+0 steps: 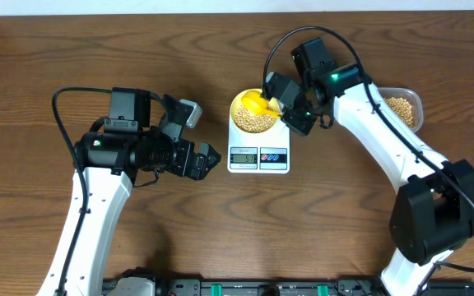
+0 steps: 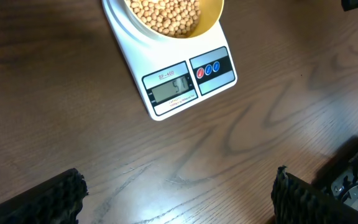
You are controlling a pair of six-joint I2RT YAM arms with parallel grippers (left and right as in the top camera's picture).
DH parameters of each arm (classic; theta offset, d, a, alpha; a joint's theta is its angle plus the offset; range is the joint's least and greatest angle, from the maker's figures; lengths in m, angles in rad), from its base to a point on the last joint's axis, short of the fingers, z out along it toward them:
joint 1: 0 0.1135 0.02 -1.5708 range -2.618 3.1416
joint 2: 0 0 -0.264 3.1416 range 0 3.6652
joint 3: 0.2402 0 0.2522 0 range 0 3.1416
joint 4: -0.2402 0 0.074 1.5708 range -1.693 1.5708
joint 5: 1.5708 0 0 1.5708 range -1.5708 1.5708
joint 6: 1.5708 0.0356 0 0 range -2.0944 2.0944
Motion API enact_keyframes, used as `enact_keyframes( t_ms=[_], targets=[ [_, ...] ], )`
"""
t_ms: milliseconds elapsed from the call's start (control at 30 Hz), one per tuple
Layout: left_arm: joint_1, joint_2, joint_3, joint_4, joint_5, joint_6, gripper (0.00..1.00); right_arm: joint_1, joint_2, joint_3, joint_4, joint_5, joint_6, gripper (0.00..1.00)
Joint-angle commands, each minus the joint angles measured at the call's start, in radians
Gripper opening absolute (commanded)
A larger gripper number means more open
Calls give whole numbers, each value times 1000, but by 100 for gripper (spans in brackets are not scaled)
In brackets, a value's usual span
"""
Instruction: Scoop item into bowl and weigh 50g on scale
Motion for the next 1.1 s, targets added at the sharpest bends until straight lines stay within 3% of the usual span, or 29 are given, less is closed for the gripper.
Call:
enact_keyframes(
  t_ms=[0,1067],
  targets=[
    [5,3,-5,-3,-9,6,98,18,9,-6,-1,39,-8,1],
    [5,3,-5,-3,-9,6,98,66,9,-6,-48,0,-8,1]
  ],
)
